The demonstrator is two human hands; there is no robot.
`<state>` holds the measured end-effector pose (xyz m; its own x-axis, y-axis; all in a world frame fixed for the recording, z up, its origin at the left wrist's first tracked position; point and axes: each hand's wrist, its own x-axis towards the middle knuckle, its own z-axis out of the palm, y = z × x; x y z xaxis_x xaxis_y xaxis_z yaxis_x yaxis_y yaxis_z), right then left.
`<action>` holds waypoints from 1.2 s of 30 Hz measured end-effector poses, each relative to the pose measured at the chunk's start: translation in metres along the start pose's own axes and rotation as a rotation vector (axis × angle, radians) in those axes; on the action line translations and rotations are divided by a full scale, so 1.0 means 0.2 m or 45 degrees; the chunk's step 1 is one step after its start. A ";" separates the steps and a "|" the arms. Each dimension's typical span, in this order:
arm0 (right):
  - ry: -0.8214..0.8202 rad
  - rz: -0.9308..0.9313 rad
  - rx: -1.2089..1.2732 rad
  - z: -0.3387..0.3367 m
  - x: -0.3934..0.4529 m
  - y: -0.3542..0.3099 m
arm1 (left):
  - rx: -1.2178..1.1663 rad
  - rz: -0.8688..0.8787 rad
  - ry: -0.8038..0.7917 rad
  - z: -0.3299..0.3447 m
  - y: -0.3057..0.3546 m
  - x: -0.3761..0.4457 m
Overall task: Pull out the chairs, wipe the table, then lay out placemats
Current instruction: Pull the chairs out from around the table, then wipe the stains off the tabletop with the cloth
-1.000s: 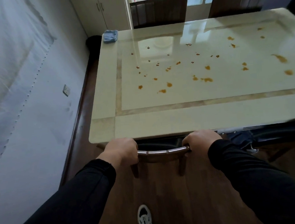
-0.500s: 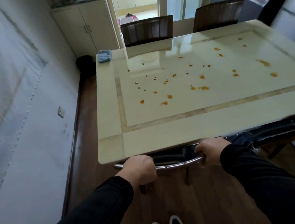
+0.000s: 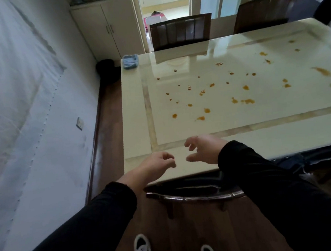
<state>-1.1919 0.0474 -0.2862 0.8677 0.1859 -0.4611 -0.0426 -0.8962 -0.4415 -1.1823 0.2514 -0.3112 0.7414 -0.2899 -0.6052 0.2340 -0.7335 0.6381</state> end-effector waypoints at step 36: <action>1.068 0.762 0.978 0.02 1.38 -0.88 | -0.232 0.239 -0.249 -1.33 -0.22 1.09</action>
<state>-0.9467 0.2577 -0.3382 0.6471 -0.7234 -0.2409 -0.5617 -0.2387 -0.7922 -0.8626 0.3844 -0.3451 0.6514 -0.5351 -0.5379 0.2266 -0.5394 0.8110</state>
